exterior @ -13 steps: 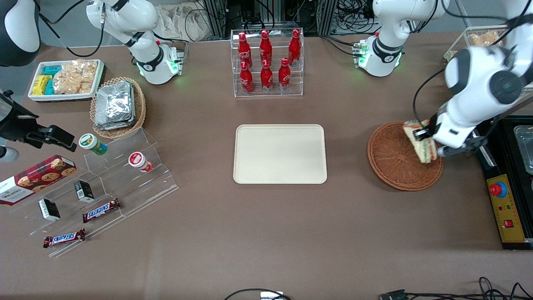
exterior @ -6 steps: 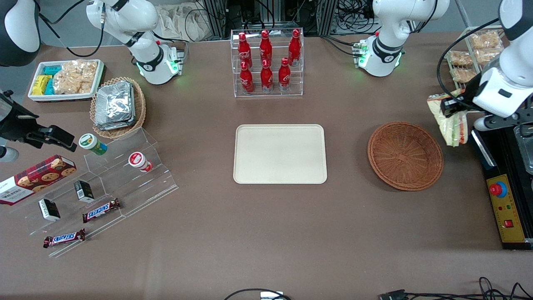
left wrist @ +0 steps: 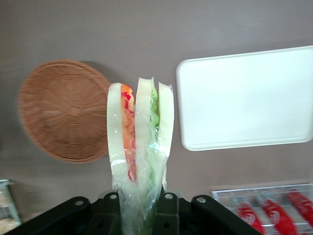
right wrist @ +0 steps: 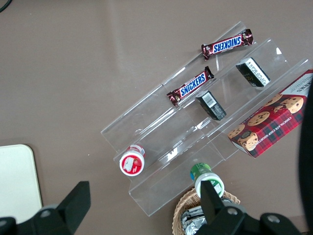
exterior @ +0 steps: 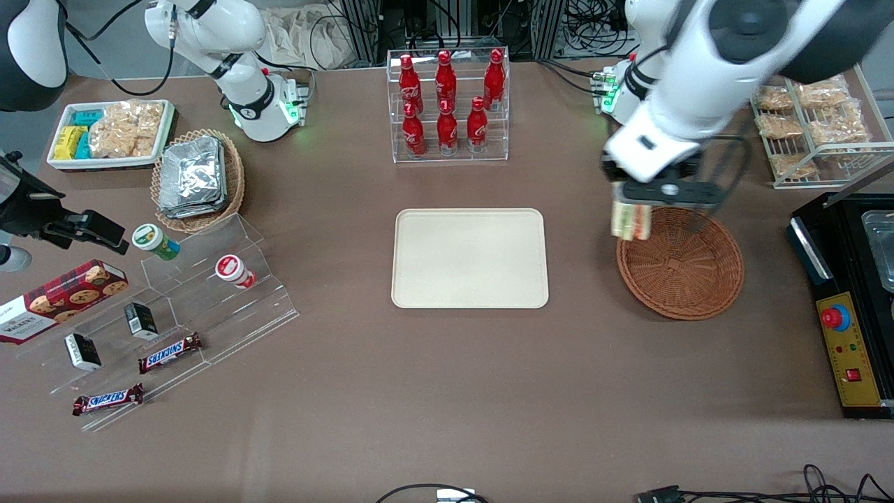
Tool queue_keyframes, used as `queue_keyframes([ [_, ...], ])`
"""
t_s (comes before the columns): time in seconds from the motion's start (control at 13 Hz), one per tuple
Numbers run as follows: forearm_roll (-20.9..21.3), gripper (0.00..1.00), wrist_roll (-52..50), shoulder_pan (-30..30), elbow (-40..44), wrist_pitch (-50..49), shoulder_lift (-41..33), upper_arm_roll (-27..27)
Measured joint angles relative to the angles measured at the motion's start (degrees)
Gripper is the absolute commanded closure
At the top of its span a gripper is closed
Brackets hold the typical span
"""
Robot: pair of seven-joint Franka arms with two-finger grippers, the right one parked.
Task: Place sandwich from basket to tray
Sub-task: 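Lift the sandwich out of the basket and carry it toward the tray, then lower the held sandwich onto the cream tray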
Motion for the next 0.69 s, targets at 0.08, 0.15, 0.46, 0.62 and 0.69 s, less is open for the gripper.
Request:
queue_keyframes([
  [0.08,0.0,1.00,-4.0,0.0,1.9,0.2,2.5,-3.2],
  [0.15,0.0,1.00,-7.5,-0.1,3.5,0.7,4.9,-5.7],
  [0.46,0.2,1.00,-15.0,-0.1,4.8,6.7,10.8,-8.2],
  [0.62,0.3,1.00,-16.9,-0.3,1.4,12.1,12.5,-8.3],
  [0.69,0.9,1.00,-17.6,-0.7,-0.9,15.5,13.5,-8.3],
])
